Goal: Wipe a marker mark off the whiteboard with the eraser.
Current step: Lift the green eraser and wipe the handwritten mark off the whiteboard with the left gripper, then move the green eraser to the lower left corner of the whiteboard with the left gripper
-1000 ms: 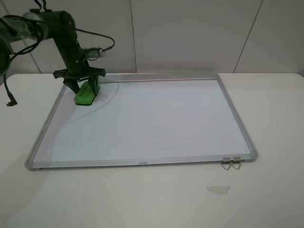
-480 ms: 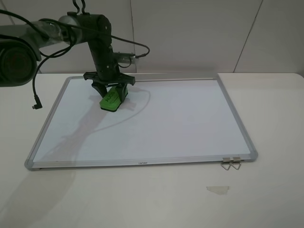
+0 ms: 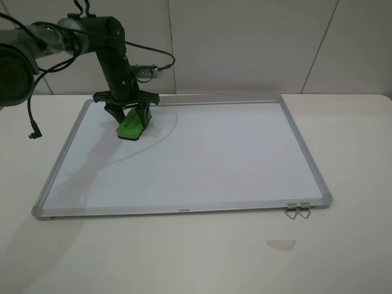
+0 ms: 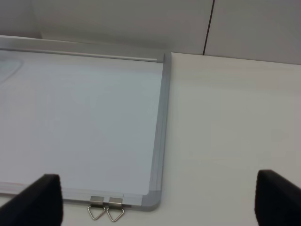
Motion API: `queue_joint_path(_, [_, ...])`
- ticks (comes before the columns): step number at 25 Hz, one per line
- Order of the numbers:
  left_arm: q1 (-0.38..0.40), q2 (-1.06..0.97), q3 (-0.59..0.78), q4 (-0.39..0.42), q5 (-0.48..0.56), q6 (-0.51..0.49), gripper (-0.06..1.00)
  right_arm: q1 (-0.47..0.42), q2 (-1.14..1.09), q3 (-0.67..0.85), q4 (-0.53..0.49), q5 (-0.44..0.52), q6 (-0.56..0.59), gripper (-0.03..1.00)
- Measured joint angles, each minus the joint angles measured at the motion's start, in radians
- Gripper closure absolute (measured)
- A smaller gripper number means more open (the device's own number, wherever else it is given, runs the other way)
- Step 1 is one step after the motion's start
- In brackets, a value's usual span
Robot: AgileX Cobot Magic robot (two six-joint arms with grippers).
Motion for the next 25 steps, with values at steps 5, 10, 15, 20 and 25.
queue_joint_path(5, [0.071, 0.0, 0.0, 0.001, 0.0, -0.001, 0.35, 0.0, 0.0, 0.0, 0.0, 0.0, 0.0, 0.15])
queue_joint_path(10, [0.087, -0.001, 0.0, 0.001, 0.0, 0.005, 0.35, 0.0, 0.0, 0.0, 0.0, 0.0, 0.0, 0.15])
queue_joint_path(15, [0.09, -0.025, 0.009, 0.022, 0.0, 0.013, 0.35, 0.0, 0.0, 0.0, 0.0, 0.0, 0.0, 0.15])
queue_joint_path(20, [0.093, -0.126, 0.019, 0.032, 0.0, 0.002, 0.35, 0.0, 0.0, 0.0, 0.0, 0.0, 0.0, 0.15])
queue_joint_path(25, [0.094, -0.266, 0.135, 0.023, 0.0, -0.056, 0.35, 0.0, 0.0, 0.0, 0.0, 0.0, 0.0, 0.15])
